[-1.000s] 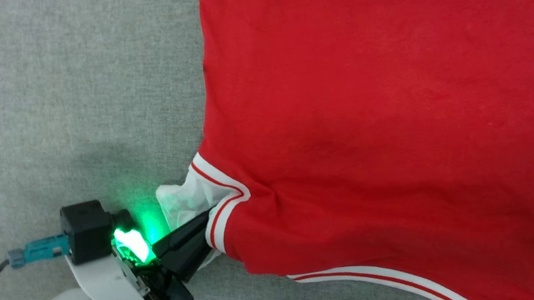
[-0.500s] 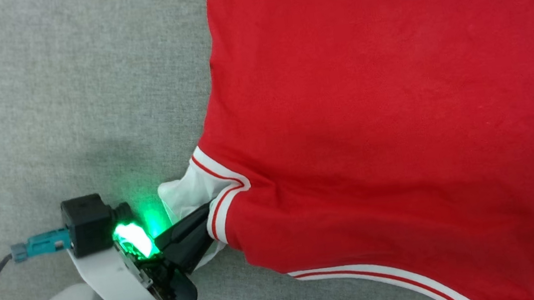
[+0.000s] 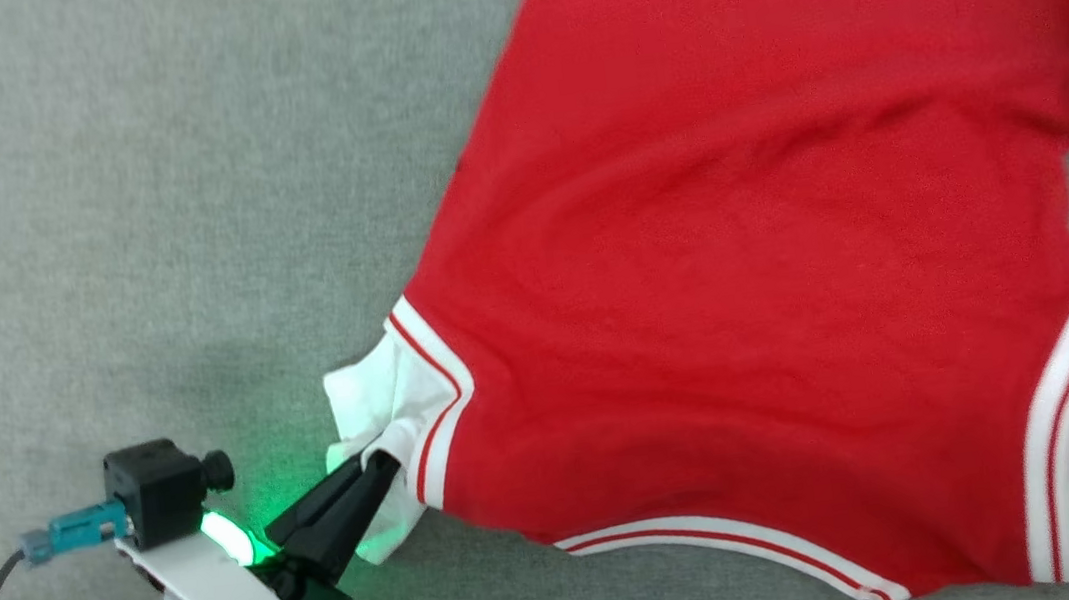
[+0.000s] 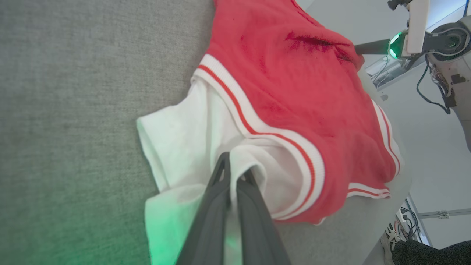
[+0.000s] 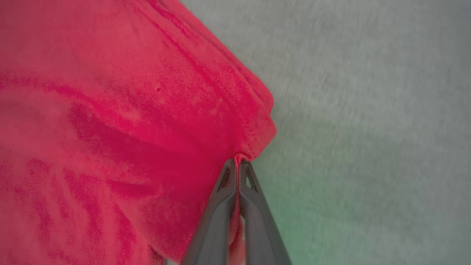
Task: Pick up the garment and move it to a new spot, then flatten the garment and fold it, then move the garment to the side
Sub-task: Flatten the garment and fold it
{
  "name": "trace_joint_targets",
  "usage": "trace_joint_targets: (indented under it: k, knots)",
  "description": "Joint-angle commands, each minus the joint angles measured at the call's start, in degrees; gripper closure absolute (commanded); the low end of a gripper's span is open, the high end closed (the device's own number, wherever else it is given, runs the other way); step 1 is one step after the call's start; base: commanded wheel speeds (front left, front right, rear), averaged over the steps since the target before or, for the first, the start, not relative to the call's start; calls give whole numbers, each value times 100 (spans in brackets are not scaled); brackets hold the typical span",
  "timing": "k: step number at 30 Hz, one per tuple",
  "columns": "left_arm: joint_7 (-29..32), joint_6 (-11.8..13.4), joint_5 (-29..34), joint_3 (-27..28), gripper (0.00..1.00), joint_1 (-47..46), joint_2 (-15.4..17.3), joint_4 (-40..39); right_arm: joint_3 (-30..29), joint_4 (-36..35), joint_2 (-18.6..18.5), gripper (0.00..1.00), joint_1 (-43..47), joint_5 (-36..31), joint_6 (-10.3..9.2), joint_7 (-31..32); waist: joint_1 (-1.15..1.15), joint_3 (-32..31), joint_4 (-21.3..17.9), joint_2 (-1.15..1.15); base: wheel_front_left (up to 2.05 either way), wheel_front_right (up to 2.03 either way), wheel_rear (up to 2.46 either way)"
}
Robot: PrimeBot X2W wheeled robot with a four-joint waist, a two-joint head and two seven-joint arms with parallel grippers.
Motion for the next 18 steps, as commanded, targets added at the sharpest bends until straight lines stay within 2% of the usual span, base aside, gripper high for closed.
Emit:
trace_joint_targets:
  k: [1,6,12,18]
  knots:
    - [6,12,-5,6,100,77,14,12,-64,-187,-76,100,339,57,-1,64,0,-505,-272,0,0,0,0]
    - [6,12,30,13,100,253,109,144,-444,-1365,-196,100,2003,352,-1,354,0,-847,-456,0,0,0,0]
    - [6,12,22,8,100,350,210,249,-814,-2462,122,100,3830,481,-1,572,0,-1065,-659,0,0,0,0]
    - [6,12,40,-35,100,313,280,310,-663,-2996,549,100,4978,349,-1,568,0,-1085,-792,0,0,0,0]
